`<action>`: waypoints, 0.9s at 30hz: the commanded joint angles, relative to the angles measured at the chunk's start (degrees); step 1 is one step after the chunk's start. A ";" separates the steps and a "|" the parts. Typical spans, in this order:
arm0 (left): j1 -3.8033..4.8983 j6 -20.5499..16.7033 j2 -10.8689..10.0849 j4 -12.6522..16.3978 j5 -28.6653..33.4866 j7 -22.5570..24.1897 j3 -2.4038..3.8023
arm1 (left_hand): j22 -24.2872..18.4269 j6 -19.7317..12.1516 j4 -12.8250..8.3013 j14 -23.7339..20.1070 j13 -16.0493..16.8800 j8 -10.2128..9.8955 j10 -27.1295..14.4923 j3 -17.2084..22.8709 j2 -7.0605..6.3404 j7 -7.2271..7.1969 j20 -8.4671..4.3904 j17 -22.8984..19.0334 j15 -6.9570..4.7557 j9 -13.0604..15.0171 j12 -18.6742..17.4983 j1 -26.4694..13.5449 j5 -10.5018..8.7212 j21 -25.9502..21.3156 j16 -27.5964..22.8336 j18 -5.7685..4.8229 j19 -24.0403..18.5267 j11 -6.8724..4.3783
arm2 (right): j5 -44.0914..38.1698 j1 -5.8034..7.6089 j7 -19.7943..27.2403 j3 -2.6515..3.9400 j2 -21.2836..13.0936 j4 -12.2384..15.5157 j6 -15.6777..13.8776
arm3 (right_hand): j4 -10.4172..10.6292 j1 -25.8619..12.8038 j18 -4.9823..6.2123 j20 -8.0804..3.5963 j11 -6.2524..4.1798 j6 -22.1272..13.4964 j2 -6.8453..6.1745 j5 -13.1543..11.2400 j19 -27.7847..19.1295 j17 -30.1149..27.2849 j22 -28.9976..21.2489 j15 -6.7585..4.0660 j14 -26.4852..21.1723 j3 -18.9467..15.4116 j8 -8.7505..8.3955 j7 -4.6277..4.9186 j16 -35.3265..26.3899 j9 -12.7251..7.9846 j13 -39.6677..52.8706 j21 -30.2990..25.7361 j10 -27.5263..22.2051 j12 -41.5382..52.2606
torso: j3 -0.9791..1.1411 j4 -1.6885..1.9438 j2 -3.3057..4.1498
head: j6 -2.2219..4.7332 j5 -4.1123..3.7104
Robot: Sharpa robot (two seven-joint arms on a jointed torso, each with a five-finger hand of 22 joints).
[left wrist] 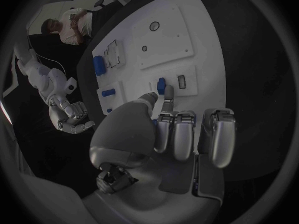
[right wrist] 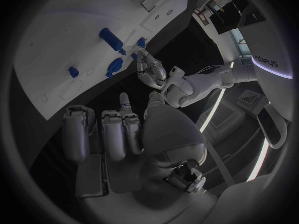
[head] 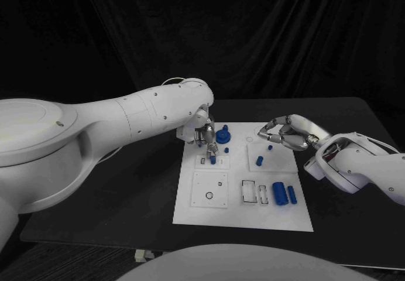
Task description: Assemble the parts on the task board
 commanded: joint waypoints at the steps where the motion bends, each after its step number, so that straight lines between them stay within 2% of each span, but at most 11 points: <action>1: -0.20 -0.52 0.22 -0.12 0.07 -1.06 0.05 | 13.21 0.00 -0.09 6.06 15.06 -0.29 6.00 0.34 -0.27 0.18 0.50 15.09 0.28 -0.06 0.15 -0.12 -0.24 -0.36 0.15 0.66 3.80 0.44 | -0.12 -0.10 -0.66 0.04 -0.12 0.19 0.46 | 0.09 0.26 0.43 0.27 0.26 0.52 -0.06 0.01 1.79 15.09 12.66 0.54 6.01 -0.17 0.29 0.06 0.15 -0.07 14.92 -0.32 5.98 -0.23 | 0.05 -0.01 -0.04 | 0.00 -0.02; 11: -0.42 -0.19 0.21 -0.11 0.07 -1.04 0.05 | 13.21 0.49 -0.25 6.06 15.06 -0.19 6.00 0.43 -0.43 0.13 0.53 15.09 0.28 -0.02 0.15 -0.33 -0.56 -0.38 0.15 0.66 3.79 0.42 | -0.12 -0.10 -0.87 0.04 -0.08 0.16 0.66 | 0.25 -0.32 0.48 0.30 0.32 0.71 0.81 0.01 1.67 15.09 12.59 0.60 6.01 -0.15 0.36 0.07 0.15 -0.10 14.92 -0.51 5.98 -0.23 | 0.04 -0.01 -0.05 | 0.00 0.06; 15: -0.45 0.03 0.20 -0.07 0.07 -1.19 0.06 | 13.20 1.03 -0.15 6.06 15.06 -0.35 6.00 0.35 -0.60 0.06 0.51 15.09 0.22 -0.06 0.15 -1.37 -3.51 -0.47 0.15 0.68 3.78 0.34 | -0.12 -0.10 -0.92 0.04 -0.06 0.15 0.70 | 0.26 -0.48 0.47 0.31 0.33 0.75 0.95 -0.02 1.70 15.09 12.61 0.61 6.01 -0.17 0.38 0.07 0.15 -0.10 14.92 -0.47 5.98 -0.23 | 0.06 0.01 -0.01 | 0.00 0.09; 17: -0.46 0.20 0.21 -0.10 0.07 -1.37 0.06 | 13.20 1.09 -0.11 6.06 15.06 -0.44 6.00 0.30 -0.64 0.08 0.51 15.09 0.22 -0.09 0.15 -1.62 -4.15 -0.48 0.15 0.68 3.78 0.35 | -0.12 -0.10 -0.94 0.04 -0.05 0.15 0.74 | 0.27 -0.58 0.49 0.31 0.33 0.77 1.02 -0.05 1.67 15.09 12.59 0.62 6.01 -0.20 0.39 0.07 0.15 -0.10 14.92 -0.52 5.98 -0.23 | 0.05 0.01 0.00 | 0.00 0.07; 20: -0.48 0.44 0.21 -0.14 0.07 -1.65 0.06 | 13.18 1.23 -0.06 6.06 15.06 -0.67 6.00 0.15 -0.64 0.10 0.52 15.09 0.24 -0.18 0.15 -2.18 -6.66 -0.58 0.15 0.69 3.76 0.38 | -0.12 -0.10 -0.95 0.04 -0.06 0.17 0.79 | 0.27 -0.58 0.49 0.31 0.33 0.77 1.02 -0.05 1.67 15.09 12.59 0.62 6.01 -0.20 0.39 0.07 0.15 -0.10 14.92 -0.52 5.98 -0.23 | 0.05 0.02 0.00 | 0.00 0.07; 21: -0.49 0.47 0.21 -0.15 0.07 -1.69 0.06 | 13.17 1.24 -0.07 6.06 15.06 -0.69 6.00 0.14 -0.63 0.10 0.52 15.09 0.24 -0.19 0.15 -2.21 -6.83 -0.59 0.15 0.70 3.76 0.38 | -0.12 -0.10 -0.96 0.04 -0.07 0.17 0.80 | 0.27 -0.58 0.49 0.31 0.33 0.77 1.02 -0.05 1.67 15.09 12.59 0.62 6.01 -0.20 0.39 0.07 0.15 -0.10 14.92 -0.52 5.98 -0.23 | 0.04 0.02 -0.01 | 0.00 0.06; 23: -0.51 0.58 0.19 -0.18 0.07 -1.82 0.06 | 13.15 1.32 0.02 6.06 15.06 -0.89 6.00 -0.05 -0.58 0.17 0.54 15.09 0.27 -0.25 0.15 -2.69 -8.66 -0.68 0.15 0.71 3.73 0.43 | -0.12 -0.10 -0.97 0.04 -0.09 0.17 0.82 | 0.27 -0.67 0.48 0.31 0.34 0.80 1.08 -0.10 1.69 15.09 12.60 0.62 6.01 -0.23 0.40 0.07 0.15 -0.10 14.92 -0.50 5.98 -0.23 | 0.04 0.03 -0.03 | 0.00 -0.01; 24: -0.51 0.60 0.18 -0.19 0.07 -1.84 0.06 | 13.14 1.33 0.03 6.06 15.06 -0.91 6.00 -0.07 -0.57 0.17 0.54 15.09 0.28 -0.25 0.15 -2.73 -8.79 -0.71 0.15 0.72 3.71 0.43 | -0.12 -0.10 -0.97 0.04 -0.09 0.17 0.82 | 0.28 -0.80 0.49 0.32 0.34 0.83 1.15 -0.20 1.66 15.09 12.59 0.62 6.01 -0.27 0.41 0.07 0.15 -0.11 14.92 -0.53 5.98 -0.23 | 0.04 0.02 -0.02 | 0.00 0.02; 25: -0.52 0.64 0.18 -0.19 0.07 -1.87 0.06 | 13.13 1.48 0.28 6.06 15.06 -1.03 6.00 -0.42 -0.53 0.21 0.57 15.09 0.31 -0.28 0.15 -3.36 -10.64 -0.77 0.15 0.73 3.70 0.47 | -0.12 -0.10 -0.98 0.04 -0.10 0.17 0.83 | 0.28 -0.80 0.49 0.32 0.34 0.83 1.15 -0.20 1.66 15.09 12.59 0.62 6.01 -0.27 0.41 0.07 0.15 -0.11 14.92 -0.53 5.98 -0.23 | 0.04 0.02 -0.02 | 0.00 0.01; 27: -0.53 0.69 0.18 -0.20 0.07 -1.90 0.06 | 13.13 1.55 0.45 6.06 15.06 -1.13 6.00 -0.67 -0.48 0.24 0.59 15.09 0.33 -0.30 0.15 -3.76 -11.75 -0.80 0.15 0.73 3.70 0.50 | -0.12 -0.10 -0.98 0.04 -0.10 0.16 0.86 | 0.27 -0.82 0.48 0.32 0.34 0.84 1.16 -0.21 1.68 15.09 12.60 0.62 6.01 -0.28 0.41 0.07 0.15 -0.11 14.92 -0.51 5.98 -0.23 | 0.05 0.02 -0.01 | 0.00 -0.01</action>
